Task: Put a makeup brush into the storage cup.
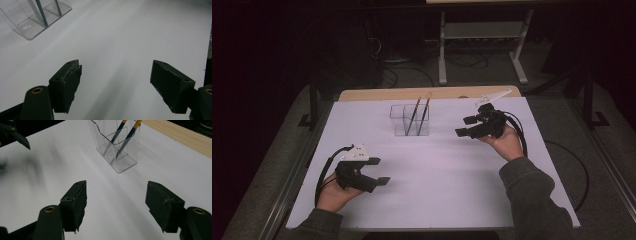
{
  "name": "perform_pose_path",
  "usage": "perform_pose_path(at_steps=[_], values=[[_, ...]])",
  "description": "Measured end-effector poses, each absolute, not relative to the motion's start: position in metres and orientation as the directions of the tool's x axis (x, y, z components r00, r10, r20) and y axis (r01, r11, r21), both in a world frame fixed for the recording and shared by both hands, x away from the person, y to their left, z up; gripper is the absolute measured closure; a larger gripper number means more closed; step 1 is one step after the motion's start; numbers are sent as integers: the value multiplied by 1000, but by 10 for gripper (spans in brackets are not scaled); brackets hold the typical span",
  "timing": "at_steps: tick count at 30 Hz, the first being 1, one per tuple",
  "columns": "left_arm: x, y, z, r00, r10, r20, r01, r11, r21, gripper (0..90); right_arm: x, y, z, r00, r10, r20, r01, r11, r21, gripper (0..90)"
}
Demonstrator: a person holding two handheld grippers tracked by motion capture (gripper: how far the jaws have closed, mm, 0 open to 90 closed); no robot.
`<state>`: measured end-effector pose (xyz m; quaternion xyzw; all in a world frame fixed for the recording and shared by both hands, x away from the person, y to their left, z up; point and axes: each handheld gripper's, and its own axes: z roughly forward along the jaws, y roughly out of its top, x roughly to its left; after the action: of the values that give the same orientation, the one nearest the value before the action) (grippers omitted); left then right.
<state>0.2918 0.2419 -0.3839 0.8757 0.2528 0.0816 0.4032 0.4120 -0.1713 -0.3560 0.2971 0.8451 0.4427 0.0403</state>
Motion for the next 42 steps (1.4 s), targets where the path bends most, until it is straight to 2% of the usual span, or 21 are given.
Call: perform_pose_path(at_steps=[17, 42], values=[[292, 243, -384, 848, 527, -59, 384, -532, 755, 229, 386, -193, -368, -807, 560, 189, 469, 413, 780, 297], [292, 246, -386, 840, 539, -60, 388, -520, 761, 228, 358, -199, -379, -797, 576, 179, 463, 394, 794, 282]])
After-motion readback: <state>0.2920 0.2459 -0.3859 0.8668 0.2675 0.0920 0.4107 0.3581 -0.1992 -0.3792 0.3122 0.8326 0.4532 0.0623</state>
